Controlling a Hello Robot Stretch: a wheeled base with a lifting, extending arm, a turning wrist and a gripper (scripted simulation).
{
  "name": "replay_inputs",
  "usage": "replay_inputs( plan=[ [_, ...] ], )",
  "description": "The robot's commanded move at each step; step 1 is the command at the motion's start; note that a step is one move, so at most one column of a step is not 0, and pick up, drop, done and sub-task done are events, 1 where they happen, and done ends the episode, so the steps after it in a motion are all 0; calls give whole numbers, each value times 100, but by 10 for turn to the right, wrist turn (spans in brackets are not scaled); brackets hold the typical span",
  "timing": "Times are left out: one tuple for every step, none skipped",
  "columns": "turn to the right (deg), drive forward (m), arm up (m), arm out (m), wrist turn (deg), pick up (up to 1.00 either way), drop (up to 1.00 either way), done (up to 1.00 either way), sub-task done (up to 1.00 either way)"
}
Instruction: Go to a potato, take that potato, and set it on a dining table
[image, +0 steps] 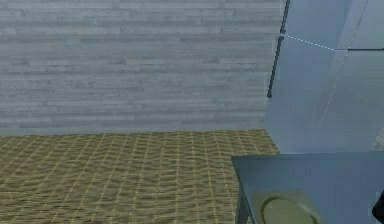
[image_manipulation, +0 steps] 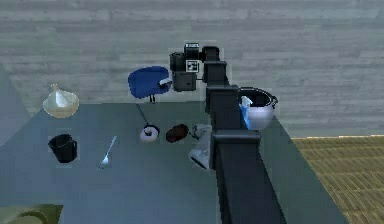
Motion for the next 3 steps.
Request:
replay_inputs(
  plan=[
    [0, 0, 2, 0, 0, 0, 0, 0, 0],
    [0, 0, 0, -8, 0, 0, 0, 0, 0],
    [0, 0, 0, 0, 0, 0, 0, 100, 0]
  ],
)
